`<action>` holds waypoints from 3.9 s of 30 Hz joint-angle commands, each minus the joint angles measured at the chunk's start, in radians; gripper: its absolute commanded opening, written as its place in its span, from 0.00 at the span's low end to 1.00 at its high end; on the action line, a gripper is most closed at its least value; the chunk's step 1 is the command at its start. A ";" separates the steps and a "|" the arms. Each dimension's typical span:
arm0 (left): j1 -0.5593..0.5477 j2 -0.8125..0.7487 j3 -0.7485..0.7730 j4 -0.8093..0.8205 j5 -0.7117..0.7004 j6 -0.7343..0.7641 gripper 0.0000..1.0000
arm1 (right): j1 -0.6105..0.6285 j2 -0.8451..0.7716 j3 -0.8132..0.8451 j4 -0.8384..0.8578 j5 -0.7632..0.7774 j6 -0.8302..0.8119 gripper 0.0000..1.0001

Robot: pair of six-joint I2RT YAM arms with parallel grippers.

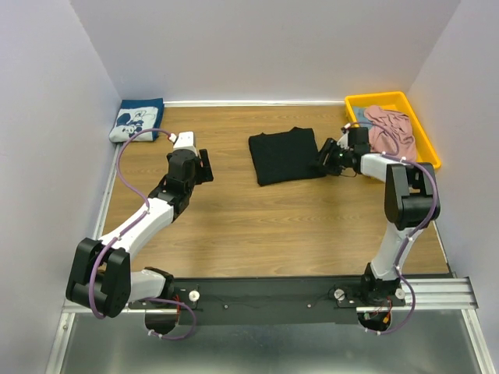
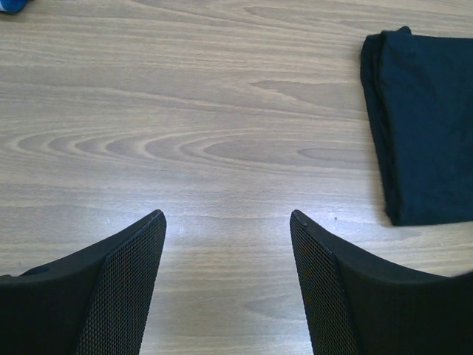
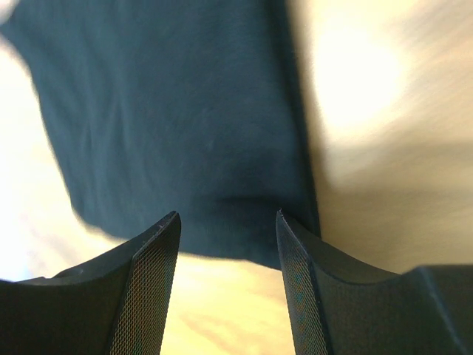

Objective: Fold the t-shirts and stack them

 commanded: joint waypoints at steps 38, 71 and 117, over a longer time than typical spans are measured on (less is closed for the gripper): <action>0.023 0.095 0.069 -0.018 0.073 0.000 0.94 | 0.648 0.149 0.415 -0.441 0.689 -0.400 0.57; 0.056 0.480 0.235 0.196 0.648 -0.578 0.98 | 0.646 0.071 0.434 -0.455 0.635 -0.414 0.01; -0.014 0.887 0.638 0.108 0.575 -0.577 0.00 | 0.627 -0.025 0.426 -0.455 0.577 -0.322 0.38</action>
